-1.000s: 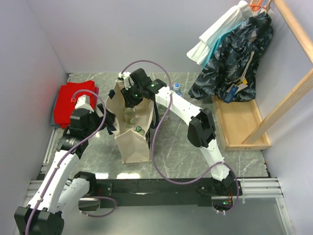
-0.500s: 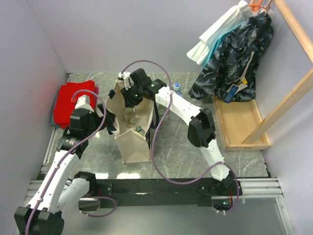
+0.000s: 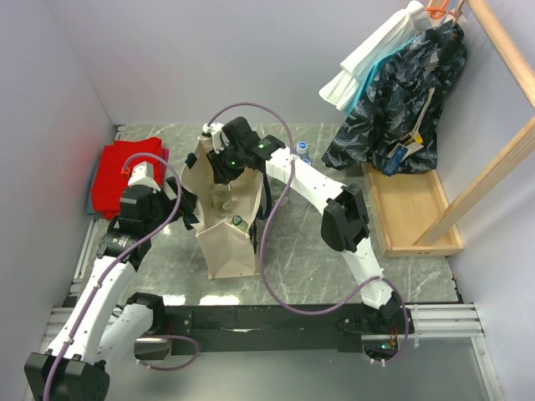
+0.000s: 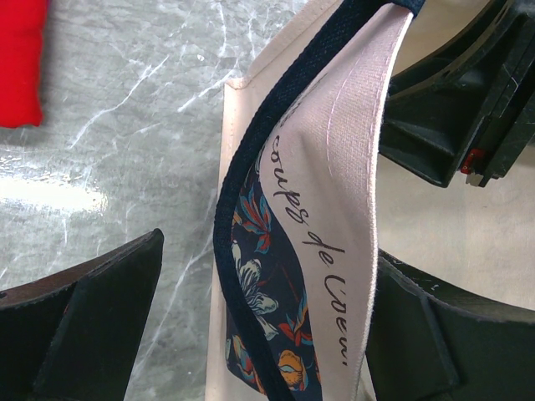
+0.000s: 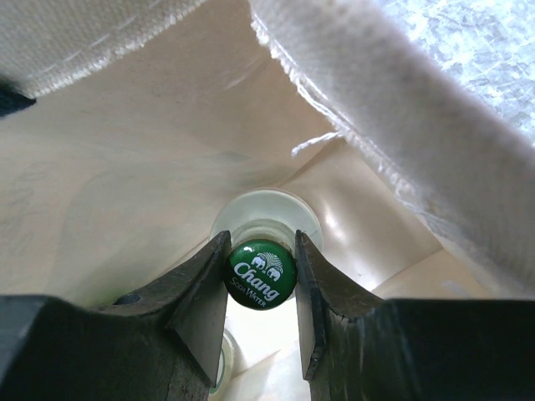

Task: Take the beverage out of the canvas bag
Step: Take out the drink from the canvas bag.

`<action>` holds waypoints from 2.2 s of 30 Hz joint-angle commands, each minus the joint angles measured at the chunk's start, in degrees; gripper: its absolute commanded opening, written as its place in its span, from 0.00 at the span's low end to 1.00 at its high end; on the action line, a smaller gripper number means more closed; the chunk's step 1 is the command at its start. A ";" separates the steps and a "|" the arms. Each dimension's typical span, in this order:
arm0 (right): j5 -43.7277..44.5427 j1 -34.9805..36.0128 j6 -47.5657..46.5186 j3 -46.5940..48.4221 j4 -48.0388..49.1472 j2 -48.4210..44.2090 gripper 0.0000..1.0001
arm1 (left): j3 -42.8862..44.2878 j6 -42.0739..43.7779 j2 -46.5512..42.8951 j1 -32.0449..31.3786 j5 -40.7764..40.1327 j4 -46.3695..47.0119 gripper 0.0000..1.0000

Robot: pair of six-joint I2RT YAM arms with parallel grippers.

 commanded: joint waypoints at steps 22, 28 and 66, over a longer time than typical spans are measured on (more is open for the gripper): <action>2.44 1.63 -0.81 -2.92 2.38 -9.67 0.00 | 1.73 1.30 0.16 -0.28 -0.45 0.28 0.97; 4.90 2.33 -2.83 -2.48 2.29 -10.64 0.00 | 1.74 1.30 0.25 -0.20 -0.45 0.45 0.96; 11.23 4.00 -5.21 -0.90 6.16 -18.37 0.00 | 2.09 1.48 -0.36 -0.20 -0.53 -0.08 0.96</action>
